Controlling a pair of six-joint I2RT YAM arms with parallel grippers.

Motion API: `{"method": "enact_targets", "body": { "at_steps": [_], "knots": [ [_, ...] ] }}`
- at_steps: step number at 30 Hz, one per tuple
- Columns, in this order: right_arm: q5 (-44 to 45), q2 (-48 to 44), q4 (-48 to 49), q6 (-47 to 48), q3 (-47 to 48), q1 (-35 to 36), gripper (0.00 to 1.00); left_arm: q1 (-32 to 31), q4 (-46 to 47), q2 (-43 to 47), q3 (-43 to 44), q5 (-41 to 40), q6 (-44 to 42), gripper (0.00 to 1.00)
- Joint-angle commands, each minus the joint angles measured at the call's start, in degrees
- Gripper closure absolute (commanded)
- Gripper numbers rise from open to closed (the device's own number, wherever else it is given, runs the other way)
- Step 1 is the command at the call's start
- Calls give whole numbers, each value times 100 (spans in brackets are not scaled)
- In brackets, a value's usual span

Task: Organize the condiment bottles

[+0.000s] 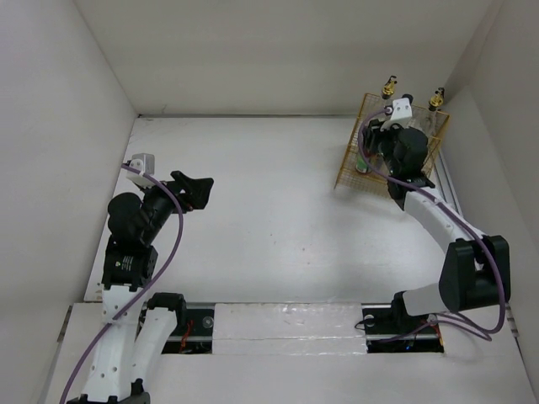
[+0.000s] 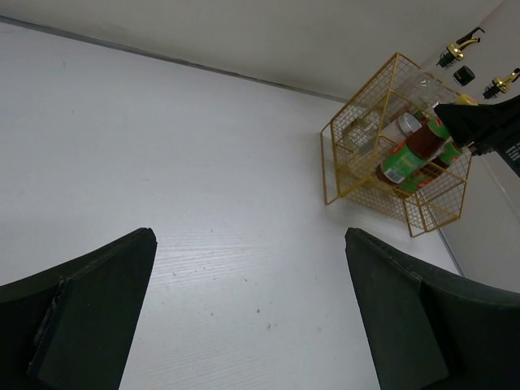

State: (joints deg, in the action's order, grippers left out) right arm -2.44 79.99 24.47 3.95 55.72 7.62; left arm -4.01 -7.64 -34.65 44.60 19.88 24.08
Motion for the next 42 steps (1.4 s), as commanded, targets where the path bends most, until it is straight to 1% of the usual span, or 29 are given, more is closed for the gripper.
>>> {"method": "enact_targets", "body": {
  "at_steps": [1,4,6,8,9,10,12,13,16,17,20,21,22,23,24,27,28,29,30,32,33,35,36,39,40,42],
  "knots": [
    [-116,-27,1596,-140,18,-67,100,32,219,3,-21,16,-26,1],
    [-178,104,1596,-140,-105,-67,100,32,219,3,-21,16,-26,1],
    [-178,105,1762,-201,-367,-67,100,32,219,3,-21,16,-26,1],
    [-56,105,1816,-201,-527,-15,94,32,219,3,-21,16,-26,1],
    [-55,105,1877,-253,-527,-15,90,32,219,3,-21,16,-26,1],
    [-55,105,1877,-254,-606,-15,82,32,219,3,-21,16,-26,1],
    [-55,105,1877,-254,-677,-67,74,32,219,3,-21,16,-26,1],
    [-55,105,1816,-306,-747,-120,68,32,219,3,-21,16,-26,1],
    [-55,105,1816,-368,-878,-234,61,32,157,3,31,-98,-26,1],
    [-55,105,1816,-446,-957,-234,54,32,157,3,31,-150,-26,1],
    [-55,26,1816,-587,-1028,-348,37,32,97,-59,84,-326,27,1],
    [-133,-44,1764,-640,-1028,-349,28,32,96,-120,84,-327,27,1],
    [-186,-123,1763,-641,-1028,-349,24,32,96,-121,84,-327,27,1],
    [-187,-176,1528,-641,-968,-349,20,32,96,-121,84,-327,27,1],
    [-187,-307,1378,-641,-810,-349,13,32,96,-121,84,-327,79,1],
    [-301,-501,684,-641,-467,-349,3,32,96,-121,84,-485,132,1],
    [-301,-632,160,-641,-144,-349,0,32,96,-121,84,-485,193,1],
    [-301,-703,155,-571,33,-349,0,32,96,-121,84,-485,246,1],
    [-301,-782,-385,-518,209,-349,0,32,96,-121,84,-485,247,1],
    [-354,-1037,-836,-465,631,-288,0,32,157,-68,84,-433,247,1],
    [-528,-1125,-1265,-387,754,-235,0,32,157,-68,84,-432,247,1],
    [-783,-1396,-1645,-229,1044,-130,0,32,157,-68,137,-363,247,1],
    [-1150,-1485,-1769,-228,1046,-59,0,32,157,-68,189,-301,299,1],
    [-1487,-1889,-2016,-166,907,546,0,32,157,-120,242,-38,299,1],
    [-1488,-2003,-2016,-166,775,1018,0,32,157,-121,312,-37,369,1],
    [-1252,-2302,-2016,-166,344,1547,0,32,218,-121,365,130,423,1]
  ]
}}
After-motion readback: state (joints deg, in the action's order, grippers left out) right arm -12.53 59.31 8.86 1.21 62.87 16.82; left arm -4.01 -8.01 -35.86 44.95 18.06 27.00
